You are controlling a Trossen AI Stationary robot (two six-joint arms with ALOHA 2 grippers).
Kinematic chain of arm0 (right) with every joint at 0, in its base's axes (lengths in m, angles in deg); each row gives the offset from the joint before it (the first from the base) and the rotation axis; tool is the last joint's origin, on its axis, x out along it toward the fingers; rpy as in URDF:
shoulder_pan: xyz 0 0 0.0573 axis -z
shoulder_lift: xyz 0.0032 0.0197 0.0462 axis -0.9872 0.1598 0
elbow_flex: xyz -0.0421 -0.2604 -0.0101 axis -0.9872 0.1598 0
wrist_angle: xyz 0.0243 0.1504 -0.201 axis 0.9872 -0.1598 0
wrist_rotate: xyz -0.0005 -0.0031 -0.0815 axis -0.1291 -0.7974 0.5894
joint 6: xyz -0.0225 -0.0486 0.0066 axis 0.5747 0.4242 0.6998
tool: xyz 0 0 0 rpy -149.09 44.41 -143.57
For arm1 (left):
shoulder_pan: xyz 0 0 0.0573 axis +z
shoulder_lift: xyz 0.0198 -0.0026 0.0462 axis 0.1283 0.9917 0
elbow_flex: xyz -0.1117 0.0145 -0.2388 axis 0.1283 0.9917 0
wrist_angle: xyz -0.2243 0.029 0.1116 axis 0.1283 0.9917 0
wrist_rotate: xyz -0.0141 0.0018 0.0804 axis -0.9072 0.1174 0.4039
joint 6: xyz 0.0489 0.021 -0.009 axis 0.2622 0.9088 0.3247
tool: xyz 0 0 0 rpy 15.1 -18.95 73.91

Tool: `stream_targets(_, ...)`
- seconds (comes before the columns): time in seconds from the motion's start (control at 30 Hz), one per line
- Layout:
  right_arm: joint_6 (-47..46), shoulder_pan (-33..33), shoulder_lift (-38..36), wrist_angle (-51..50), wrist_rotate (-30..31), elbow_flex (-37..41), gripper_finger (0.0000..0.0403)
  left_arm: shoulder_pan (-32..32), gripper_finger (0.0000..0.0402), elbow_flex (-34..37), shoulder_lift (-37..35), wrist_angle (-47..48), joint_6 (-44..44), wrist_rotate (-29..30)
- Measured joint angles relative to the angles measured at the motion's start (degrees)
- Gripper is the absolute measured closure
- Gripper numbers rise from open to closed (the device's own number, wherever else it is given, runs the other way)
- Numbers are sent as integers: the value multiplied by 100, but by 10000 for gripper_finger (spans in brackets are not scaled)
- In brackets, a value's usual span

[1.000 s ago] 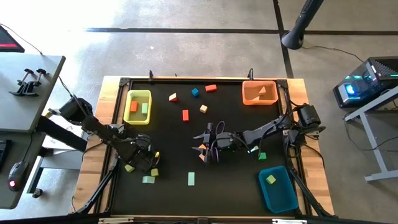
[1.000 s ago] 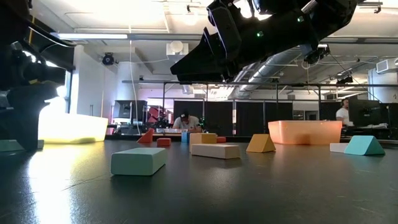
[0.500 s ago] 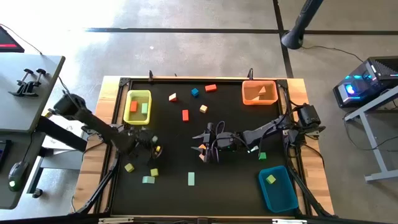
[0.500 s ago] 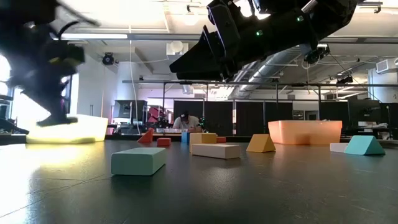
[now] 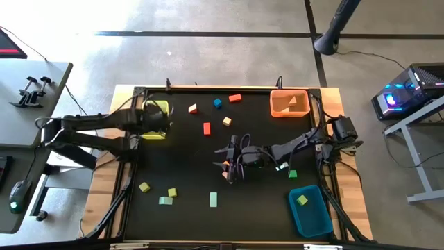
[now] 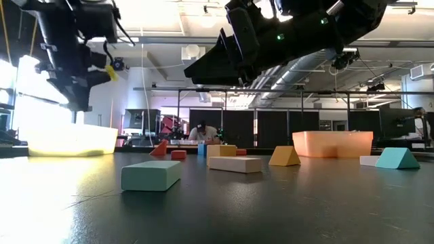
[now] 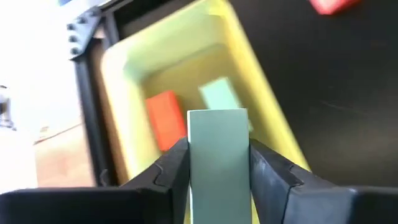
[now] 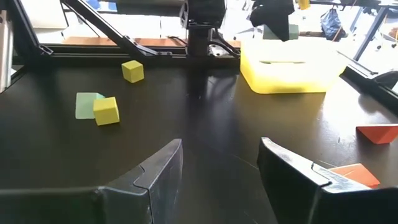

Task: Sort blocks by size
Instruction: Put the light blue rectangular block into the yellow bin, then put the light orange square block into the blue bin

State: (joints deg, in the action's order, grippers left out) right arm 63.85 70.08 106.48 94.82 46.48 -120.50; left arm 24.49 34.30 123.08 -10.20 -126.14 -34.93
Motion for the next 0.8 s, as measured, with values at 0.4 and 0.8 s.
stream_targets(0.4,-12,25,0,-89,0,-1,201,1174,196,0,211,-188,975,286)
stream_targets(0.8,-526,169,-181,-783,777,1,201,147,195,424,209,-3072,2124,-229)
